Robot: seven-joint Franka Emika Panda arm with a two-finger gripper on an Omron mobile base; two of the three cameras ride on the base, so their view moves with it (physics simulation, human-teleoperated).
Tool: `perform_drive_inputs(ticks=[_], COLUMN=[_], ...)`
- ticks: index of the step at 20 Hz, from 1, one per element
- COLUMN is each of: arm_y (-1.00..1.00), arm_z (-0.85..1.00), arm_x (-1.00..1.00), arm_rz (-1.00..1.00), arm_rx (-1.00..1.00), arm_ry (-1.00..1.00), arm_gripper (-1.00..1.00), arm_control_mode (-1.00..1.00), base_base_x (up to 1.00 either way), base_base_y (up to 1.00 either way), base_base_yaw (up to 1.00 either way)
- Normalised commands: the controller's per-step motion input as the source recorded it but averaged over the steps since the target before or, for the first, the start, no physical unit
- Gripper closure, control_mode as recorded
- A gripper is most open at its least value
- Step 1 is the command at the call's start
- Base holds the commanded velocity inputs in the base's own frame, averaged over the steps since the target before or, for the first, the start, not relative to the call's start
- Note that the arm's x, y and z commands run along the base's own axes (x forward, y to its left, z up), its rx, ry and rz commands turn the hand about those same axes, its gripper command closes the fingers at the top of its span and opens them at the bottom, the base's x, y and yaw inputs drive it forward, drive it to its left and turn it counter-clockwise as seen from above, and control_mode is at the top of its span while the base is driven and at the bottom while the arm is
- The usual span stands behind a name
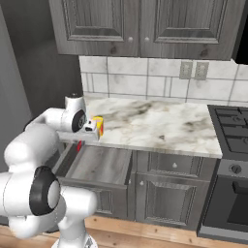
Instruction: Pick up the straw from the right drawer and put it inside the smoothie cup.
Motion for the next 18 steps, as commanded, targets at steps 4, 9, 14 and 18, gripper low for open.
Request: perform_drive_inputs(ticks=[4,9,14,18], arm_y=[-0.15,-0.13,-0.08,-0.02], arm_z=[0.47,0.66,0.59,0.34], arm_x=[0.0,0.0,0.0,0.01], arm_rz=[0.16,0.2,0.24,0.25], arm_rx=[0.06,0.07,0.09,0.09], arm_ry=[-0.37,-0.19,-0.18,-0.28], arm_gripper=[1.0,1.0,1.0,1.0], arm_control_mode=[-1.0,-1.0,-1.0,-1.0], base_base_x=[0.0,0.0,0.0,0.0], base_base_y=[0.0,0.0,0.0,0.0], base_base_yaw=[0.0,0.0,0.0,0.0])
